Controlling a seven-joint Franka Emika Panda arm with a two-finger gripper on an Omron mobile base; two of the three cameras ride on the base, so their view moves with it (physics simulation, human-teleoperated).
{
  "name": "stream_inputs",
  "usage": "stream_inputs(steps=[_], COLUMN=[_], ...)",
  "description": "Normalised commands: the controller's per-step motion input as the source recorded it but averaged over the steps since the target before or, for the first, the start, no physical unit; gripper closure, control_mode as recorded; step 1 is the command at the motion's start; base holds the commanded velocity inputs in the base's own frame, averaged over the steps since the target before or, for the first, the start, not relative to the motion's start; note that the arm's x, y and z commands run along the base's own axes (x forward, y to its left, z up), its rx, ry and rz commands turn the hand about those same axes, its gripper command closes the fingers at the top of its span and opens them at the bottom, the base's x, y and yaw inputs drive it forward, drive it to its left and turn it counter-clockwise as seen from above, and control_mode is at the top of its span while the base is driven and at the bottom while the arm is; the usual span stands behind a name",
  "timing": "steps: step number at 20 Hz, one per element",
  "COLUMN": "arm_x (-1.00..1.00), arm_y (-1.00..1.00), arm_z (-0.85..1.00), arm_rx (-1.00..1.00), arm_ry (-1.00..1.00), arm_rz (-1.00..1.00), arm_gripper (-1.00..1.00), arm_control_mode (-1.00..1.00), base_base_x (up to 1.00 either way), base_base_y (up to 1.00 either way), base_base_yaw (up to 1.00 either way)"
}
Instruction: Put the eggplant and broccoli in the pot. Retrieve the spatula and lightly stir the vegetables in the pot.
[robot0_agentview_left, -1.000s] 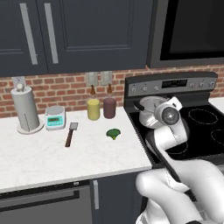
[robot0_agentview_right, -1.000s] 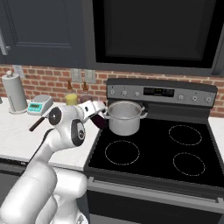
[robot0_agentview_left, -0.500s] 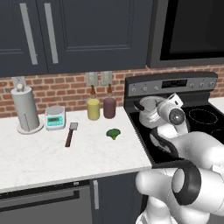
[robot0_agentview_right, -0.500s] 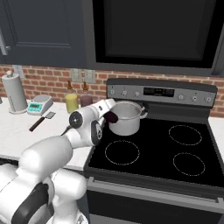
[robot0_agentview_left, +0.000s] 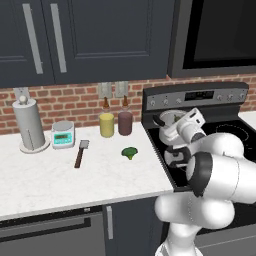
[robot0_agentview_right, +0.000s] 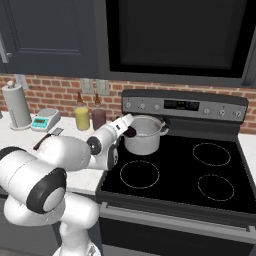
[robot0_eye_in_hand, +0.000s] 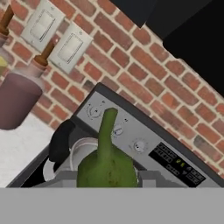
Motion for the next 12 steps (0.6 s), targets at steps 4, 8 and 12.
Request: stream_inputs(steps=[4, 8, 12], arm_x=[0.27, 0.16, 0.36], arm_y=[-0.1, -0.14, -0.24], arm_z=[0.16, 0.2, 0.03], arm_rx=[0.0, 0.0, 0.0], arm_ry=[-0.06, -0.02, 0.0], arm_rz=[0.01, 0.0, 0.0], arm_gripper=[1.0, 1.0, 1.0], arm_control_mode=[-1.0, -1.0, -1.0], base_base_x=[0.0, 0.0, 0.0], base_base_y=[0.0, 0.0, 0.0], base_base_yaw=[0.0, 0.0, 0.0])
